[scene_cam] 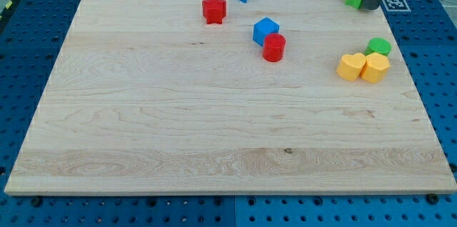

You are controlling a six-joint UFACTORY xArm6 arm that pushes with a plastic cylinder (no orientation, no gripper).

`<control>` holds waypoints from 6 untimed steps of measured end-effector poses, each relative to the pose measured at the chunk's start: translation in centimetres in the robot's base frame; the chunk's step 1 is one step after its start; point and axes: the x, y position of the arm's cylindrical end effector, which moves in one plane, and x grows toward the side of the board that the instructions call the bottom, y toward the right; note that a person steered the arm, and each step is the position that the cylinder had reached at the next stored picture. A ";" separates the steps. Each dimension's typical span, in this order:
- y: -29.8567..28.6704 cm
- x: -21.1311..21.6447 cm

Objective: Move the yellow heart diagonally bottom right to the red circle

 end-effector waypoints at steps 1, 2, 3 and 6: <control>1.5 3.4; -0.2 6.4; -3.9 7.1; -7.5 18.2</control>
